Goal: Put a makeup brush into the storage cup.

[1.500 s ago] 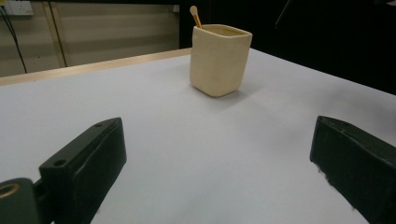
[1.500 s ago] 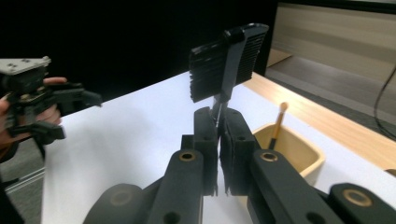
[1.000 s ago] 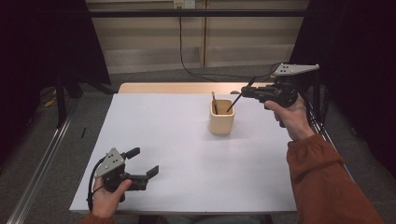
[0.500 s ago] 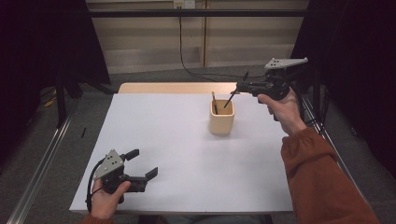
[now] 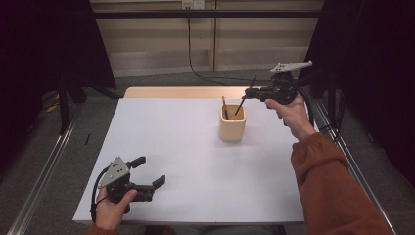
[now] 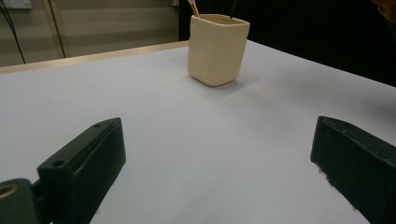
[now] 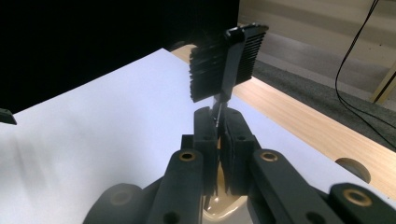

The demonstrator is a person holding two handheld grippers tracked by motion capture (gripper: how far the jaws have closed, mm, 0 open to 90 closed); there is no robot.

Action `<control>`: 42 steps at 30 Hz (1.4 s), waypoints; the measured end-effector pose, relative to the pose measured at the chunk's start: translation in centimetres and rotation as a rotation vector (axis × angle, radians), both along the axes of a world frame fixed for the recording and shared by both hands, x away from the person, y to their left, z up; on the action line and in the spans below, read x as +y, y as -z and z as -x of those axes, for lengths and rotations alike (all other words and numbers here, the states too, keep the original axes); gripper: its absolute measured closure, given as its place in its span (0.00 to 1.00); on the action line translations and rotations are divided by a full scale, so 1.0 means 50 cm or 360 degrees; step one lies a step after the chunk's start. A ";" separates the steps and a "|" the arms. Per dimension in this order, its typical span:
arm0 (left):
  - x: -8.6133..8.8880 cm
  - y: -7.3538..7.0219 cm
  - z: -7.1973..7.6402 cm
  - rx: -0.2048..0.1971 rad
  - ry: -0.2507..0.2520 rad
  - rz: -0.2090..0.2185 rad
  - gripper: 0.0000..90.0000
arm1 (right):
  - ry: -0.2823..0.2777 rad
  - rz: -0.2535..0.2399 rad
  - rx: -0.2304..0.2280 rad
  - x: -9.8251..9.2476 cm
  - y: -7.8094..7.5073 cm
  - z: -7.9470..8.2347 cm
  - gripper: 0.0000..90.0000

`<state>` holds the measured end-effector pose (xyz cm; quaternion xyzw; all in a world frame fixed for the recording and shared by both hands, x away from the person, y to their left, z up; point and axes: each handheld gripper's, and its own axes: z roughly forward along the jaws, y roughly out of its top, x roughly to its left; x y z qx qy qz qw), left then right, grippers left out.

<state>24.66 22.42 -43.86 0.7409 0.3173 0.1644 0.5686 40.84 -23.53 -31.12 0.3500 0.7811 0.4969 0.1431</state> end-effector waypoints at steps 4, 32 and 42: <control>0.000 0.000 0.001 -0.0001 -0.0006 -0.0003 0.03 | 0.0002 0.0014 0.0017 0.002 0.012 -0.006 0.95; -0.002 0.000 -0.003 -0.0014 0.0015 -0.0023 0.04 | -0.0027 0.0042 0.0093 0.023 0.076 -0.020 0.95; -0.001 0.001 -0.008 -0.0006 0.0024 -0.0039 0.04 | -0.0017 0.0028 0.0122 0.026 0.103 -0.023 0.95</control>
